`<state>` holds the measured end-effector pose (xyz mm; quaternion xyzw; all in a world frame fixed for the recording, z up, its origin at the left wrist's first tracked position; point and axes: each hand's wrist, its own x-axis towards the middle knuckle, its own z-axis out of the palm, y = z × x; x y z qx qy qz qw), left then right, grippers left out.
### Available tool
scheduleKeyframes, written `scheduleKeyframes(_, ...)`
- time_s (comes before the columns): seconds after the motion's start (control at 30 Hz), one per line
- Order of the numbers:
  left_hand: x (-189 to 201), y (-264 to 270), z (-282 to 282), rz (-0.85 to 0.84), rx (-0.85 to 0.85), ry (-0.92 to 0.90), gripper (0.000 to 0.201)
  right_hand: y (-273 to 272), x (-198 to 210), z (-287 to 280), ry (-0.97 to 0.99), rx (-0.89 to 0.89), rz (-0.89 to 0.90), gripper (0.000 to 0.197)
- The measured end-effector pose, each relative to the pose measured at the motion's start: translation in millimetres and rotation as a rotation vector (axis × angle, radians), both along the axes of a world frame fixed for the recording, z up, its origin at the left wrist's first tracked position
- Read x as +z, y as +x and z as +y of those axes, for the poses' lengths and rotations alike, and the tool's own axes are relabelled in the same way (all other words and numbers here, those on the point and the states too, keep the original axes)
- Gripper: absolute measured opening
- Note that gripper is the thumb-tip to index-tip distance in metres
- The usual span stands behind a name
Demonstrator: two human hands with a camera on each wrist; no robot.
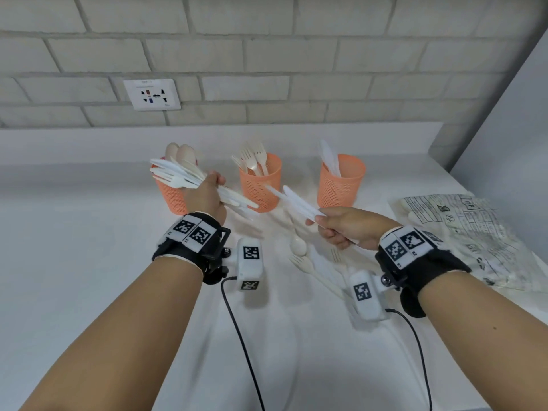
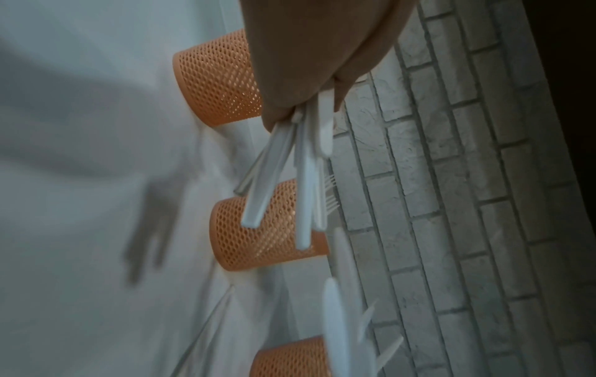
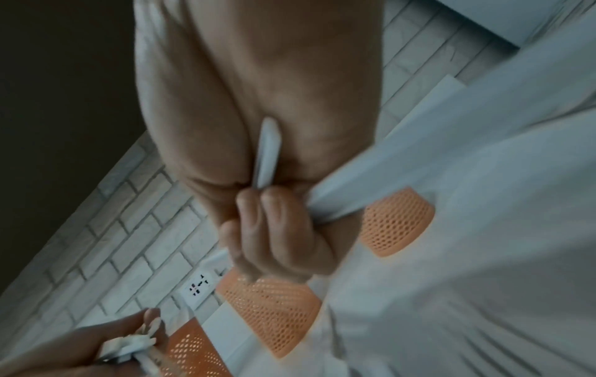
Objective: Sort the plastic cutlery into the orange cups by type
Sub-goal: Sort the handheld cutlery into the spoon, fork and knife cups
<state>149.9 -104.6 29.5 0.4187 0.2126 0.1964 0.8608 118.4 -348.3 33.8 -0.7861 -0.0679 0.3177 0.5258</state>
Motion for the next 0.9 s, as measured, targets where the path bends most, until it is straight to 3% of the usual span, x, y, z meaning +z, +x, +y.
scheduleKeyframes(0.1, -1, -7, -11, 0.013, -0.157, 0.107, 0.025, 2, 12, 12, 0.021, -0.037, -0.207, 0.013)
scheduleKeyframes(0.27, -2, -19, -39, -0.035, -0.441, 0.14, 0.015, 31, 60, 28, -0.149, -0.082, -0.782, 0.008)
scheduleKeyframes(0.4, -4, -29, -49, -0.073, -0.592, 0.237, 0.019, 65, 80, 27, -0.212, -0.096, -1.012, 0.011)
scheduleKeyframes(0.5, -4, -32, -51, -0.062, -0.642, 0.258, 0.014, 88, 73, 19, -0.143, -0.253, -1.018, 0.024)
scheduleKeyframes(0.6, -3, -32, -52, -0.101, -0.718, 0.296, 0.009, 101, 51, 10, -0.029, -0.414, -0.892, 0.027)
scheduleKeyframes(0.77, -3, -31, -56, -0.064, -0.742, 0.382, 0.002, 118, 16, -4, -0.045, -0.48, -0.669, 0.021)
scheduleKeyframes(0.83, -2, -31, -58, -0.054, -0.736, 0.404, 0.002, 120, 15, -6, -0.049, -0.523, -0.655, 0.021)
scheduleKeyframes(0.9, -2, -30, -59, -0.035, -0.724, 0.436, 0.003, 117, 21, -7, -0.08, -0.562, -0.751, 0.04)
